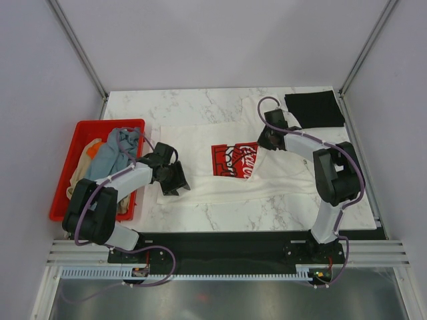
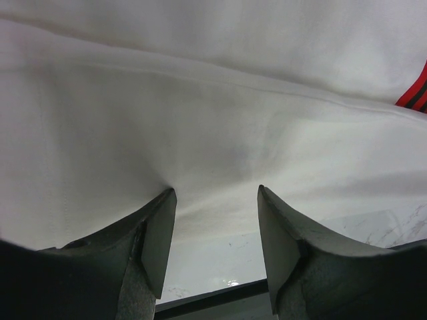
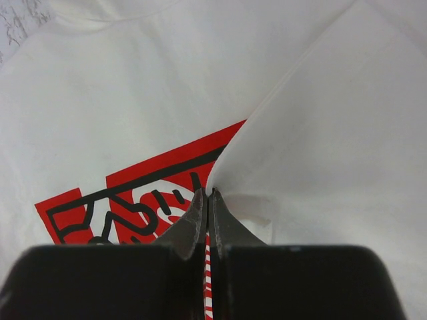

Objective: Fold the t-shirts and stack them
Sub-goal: Fold the tshirt

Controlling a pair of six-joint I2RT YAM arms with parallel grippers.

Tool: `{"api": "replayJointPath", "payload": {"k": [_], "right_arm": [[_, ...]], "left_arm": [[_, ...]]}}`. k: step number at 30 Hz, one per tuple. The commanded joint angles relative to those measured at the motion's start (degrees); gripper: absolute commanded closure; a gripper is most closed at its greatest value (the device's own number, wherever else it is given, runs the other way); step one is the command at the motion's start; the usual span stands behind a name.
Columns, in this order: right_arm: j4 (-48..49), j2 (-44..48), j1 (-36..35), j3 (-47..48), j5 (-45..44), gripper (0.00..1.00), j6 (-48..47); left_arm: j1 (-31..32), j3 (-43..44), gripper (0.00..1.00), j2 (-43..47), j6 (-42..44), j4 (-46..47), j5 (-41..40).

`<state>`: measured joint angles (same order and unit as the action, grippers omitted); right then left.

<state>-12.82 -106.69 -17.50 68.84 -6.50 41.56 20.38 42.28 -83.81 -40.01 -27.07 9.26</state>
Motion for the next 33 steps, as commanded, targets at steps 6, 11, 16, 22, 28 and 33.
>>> {"api": "replayJointPath", "payload": {"k": [6,11,16,22,28,33], "right_arm": [[1.5,-0.1,-0.4,3.2,-4.2,1.00,0.4],[2.2,-0.8,-0.6,5.2,-4.5,1.00,-0.4],[2.4,-1.2,-0.6,6.7,-6.6,1.00,-1.7],[0.6,-2.5,-0.6,8.0,-5.0,0.86,-1.2],[-11.2,-2.0,0.2,16.5,-7.9,0.62,-8.3],[-19.6,0.3,5.3,18.1,-3.6,0.60,-16.1]], "left_arm": [[0.9,-2.7,0.39,-2.3,-1.6,0.7,-4.3],[1.1,-3.3,0.40,-2.4,-2.4,0.7,-4.8],[1.3,-4.1,0.39,-2.4,-2.4,0.7,-5.4],[1.3,-3.8,0.40,-1.4,-2.6,0.5,-4.4],[1.3,1.4,0.40,4.5,-2.2,-1.5,-1.5],[1.2,6.5,0.37,4.7,-0.2,-2.4,-2.1]]}}
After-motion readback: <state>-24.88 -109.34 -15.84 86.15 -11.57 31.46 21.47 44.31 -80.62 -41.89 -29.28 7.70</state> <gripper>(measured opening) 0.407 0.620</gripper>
